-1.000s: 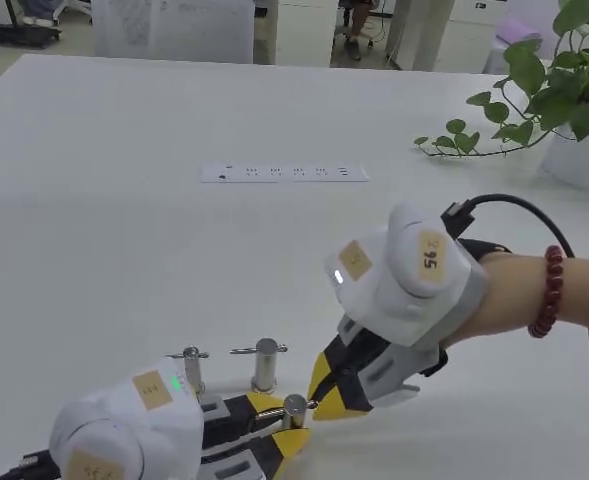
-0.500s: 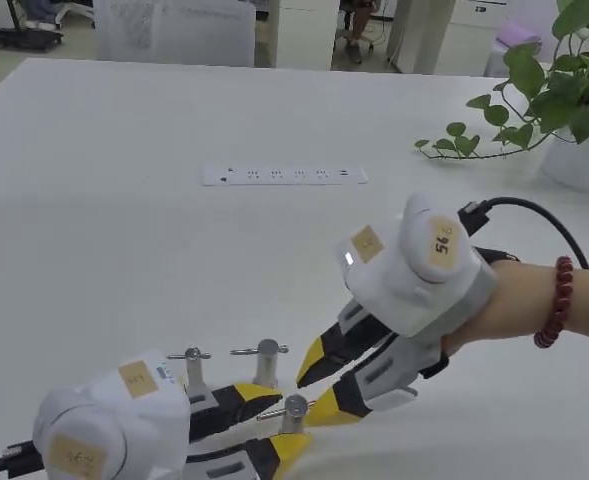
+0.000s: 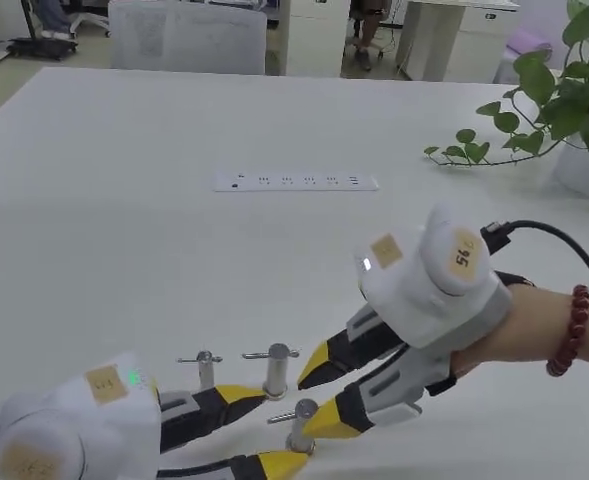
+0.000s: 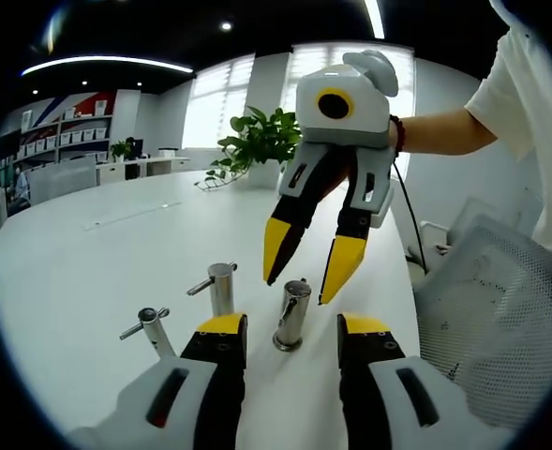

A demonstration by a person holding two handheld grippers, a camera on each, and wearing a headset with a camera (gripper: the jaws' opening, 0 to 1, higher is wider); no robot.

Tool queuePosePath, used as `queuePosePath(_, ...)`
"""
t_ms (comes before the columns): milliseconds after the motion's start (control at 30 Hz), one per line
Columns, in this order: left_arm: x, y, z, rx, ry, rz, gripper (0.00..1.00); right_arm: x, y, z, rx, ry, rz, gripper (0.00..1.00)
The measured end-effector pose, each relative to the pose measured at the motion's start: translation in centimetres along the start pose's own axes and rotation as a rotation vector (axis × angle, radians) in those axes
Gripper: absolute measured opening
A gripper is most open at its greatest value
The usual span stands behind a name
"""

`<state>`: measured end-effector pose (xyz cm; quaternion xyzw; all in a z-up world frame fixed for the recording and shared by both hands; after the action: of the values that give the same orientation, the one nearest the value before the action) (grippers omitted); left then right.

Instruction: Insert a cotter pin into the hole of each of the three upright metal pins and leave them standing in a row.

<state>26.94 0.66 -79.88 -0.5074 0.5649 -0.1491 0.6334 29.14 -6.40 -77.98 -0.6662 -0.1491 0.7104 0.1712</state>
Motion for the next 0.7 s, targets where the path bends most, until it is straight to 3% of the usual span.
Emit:
queuePosePath(533,-3.7,-0.5,0.5,-0.06,-0.079,-0.054,0.51,0.6,0.3,0.3,0.038,0.034,-0.039,0.27)
queuePosePath(700,-4.3,-0.3,0.9,-0.08,-0.106,-0.048,0.58,1.0,0.5,0.3,0.044,0.043,-0.048,0.27)
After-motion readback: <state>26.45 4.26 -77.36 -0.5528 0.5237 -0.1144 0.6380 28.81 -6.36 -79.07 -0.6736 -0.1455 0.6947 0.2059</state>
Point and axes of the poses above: the centre of the closed fingertips' face, and the gripper's own axes: x roughly forward along the fingers, z roughly to its left, y roughly out of its underside, the point moved 4 cm from there along -x, roughly backward along the fingers, and after that the axes turned 15 degrees about z, right-handed, at the moved point
